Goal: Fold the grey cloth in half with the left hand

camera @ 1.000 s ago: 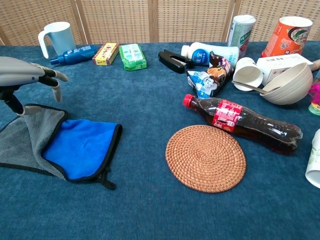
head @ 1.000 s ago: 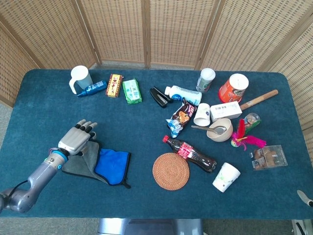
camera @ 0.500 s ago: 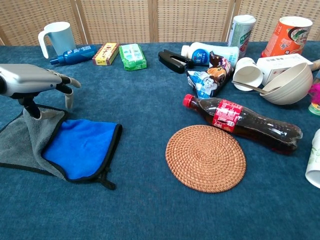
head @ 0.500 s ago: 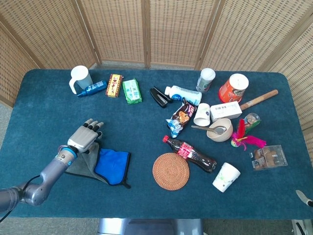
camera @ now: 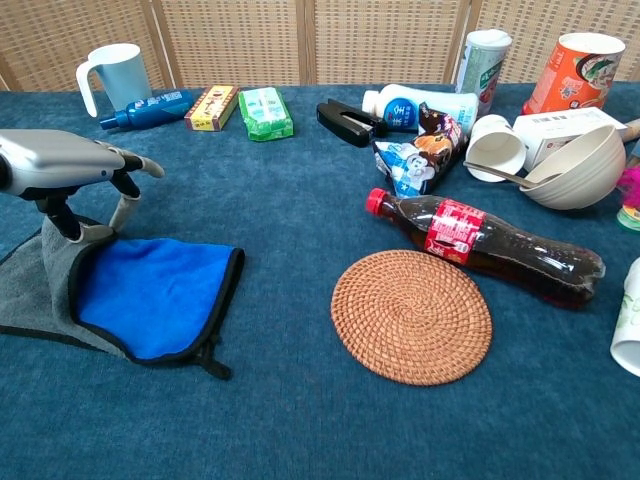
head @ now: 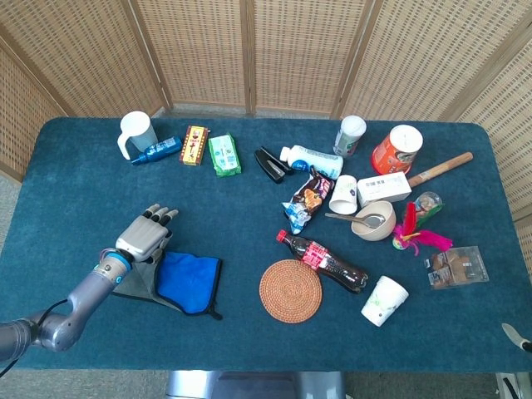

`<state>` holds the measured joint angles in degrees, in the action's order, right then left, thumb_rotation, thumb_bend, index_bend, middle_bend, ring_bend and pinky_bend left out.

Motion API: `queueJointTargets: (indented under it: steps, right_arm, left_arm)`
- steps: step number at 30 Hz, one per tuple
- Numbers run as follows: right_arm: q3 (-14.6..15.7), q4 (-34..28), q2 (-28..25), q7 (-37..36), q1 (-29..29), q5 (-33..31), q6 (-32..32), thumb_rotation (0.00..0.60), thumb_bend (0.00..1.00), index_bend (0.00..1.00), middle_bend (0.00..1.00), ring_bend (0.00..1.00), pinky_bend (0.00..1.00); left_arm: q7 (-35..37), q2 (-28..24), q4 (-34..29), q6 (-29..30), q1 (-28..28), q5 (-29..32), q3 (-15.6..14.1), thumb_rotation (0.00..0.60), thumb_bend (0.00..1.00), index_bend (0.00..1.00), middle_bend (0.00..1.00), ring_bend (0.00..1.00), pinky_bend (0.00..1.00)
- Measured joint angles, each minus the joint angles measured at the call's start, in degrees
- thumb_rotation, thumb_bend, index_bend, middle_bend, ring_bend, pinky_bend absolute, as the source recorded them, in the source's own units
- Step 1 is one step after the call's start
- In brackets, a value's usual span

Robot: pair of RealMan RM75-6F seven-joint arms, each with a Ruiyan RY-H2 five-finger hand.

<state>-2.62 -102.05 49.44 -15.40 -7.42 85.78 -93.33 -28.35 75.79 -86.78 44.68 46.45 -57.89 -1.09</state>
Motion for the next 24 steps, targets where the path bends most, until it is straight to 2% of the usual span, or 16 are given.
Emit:
queueJointTargets:
  steps: [10,19,24]
  right_arm:
    - [0.03,0.01,-0.07,-0.17,-0.04,0.07,-0.12,0.6,0.0,0.0,0.0,0.0,0.0]
    - [0.25,-0.25,0.12,0.72,0.0,0.53,-0.16,0.6,0.0,0.0,0.0,0.0,0.0]
    - [0.36,-0.34,0.25,1.26,0.05,0.77,-0.16,0.6,0.0,0.0,0.0,0.0,0.0]
  left_arm:
    - [2.13,-3.11,-2.71,-0.3,-1.09,-2.12,-1.28,0.6,0.5,0.58,0.0,0.0,0.08]
    - [7.12,-10.05,-7.7,0.07,-3.96,-7.4,-3.74,0.6,0.5,0.58,0.0,0.0,0.08]
    - [9.11,-11.9,-9.19,1.39,-5.8,-10.77,-4.78,0.6,0.5,0.5,0.0,0.0,0.08]
